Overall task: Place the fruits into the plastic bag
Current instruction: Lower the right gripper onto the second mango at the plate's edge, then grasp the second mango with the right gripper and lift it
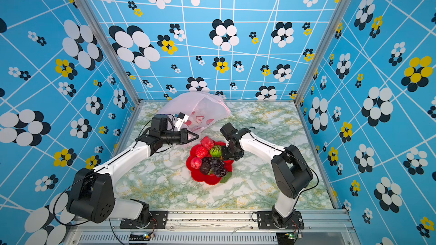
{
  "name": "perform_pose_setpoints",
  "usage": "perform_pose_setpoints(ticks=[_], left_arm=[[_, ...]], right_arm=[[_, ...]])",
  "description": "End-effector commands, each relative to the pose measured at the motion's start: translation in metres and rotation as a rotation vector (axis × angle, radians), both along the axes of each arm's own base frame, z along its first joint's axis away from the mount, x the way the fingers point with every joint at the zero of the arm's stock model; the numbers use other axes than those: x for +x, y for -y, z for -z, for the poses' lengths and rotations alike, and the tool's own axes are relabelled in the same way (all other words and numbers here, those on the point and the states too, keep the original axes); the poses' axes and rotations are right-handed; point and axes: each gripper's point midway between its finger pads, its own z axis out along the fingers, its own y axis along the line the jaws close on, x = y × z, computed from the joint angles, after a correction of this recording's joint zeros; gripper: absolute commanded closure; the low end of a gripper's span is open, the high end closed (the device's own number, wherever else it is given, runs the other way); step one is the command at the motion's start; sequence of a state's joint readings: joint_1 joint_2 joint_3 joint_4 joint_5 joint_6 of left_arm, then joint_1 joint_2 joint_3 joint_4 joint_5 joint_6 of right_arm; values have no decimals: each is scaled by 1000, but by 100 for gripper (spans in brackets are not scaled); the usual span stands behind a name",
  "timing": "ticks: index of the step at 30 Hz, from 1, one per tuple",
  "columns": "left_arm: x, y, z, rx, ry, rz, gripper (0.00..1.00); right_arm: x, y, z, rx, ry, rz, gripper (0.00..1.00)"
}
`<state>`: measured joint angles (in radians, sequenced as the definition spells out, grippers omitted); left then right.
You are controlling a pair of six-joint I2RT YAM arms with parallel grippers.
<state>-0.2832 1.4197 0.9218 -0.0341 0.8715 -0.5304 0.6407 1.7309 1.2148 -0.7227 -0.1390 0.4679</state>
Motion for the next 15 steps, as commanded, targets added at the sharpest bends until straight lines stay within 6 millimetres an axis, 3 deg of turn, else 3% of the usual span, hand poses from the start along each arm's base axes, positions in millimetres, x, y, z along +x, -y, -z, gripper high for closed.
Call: perform_pose_setpoints(ticks=[1, 15], left_arm=[[-3, 2, 2, 9, 8, 15, 100], [-3, 3, 2, 9, 5, 16, 100]], right_arm=[[5, -1, -22, 21, 48, 15, 62], [3, -2, -73, 114, 143, 44, 62]])
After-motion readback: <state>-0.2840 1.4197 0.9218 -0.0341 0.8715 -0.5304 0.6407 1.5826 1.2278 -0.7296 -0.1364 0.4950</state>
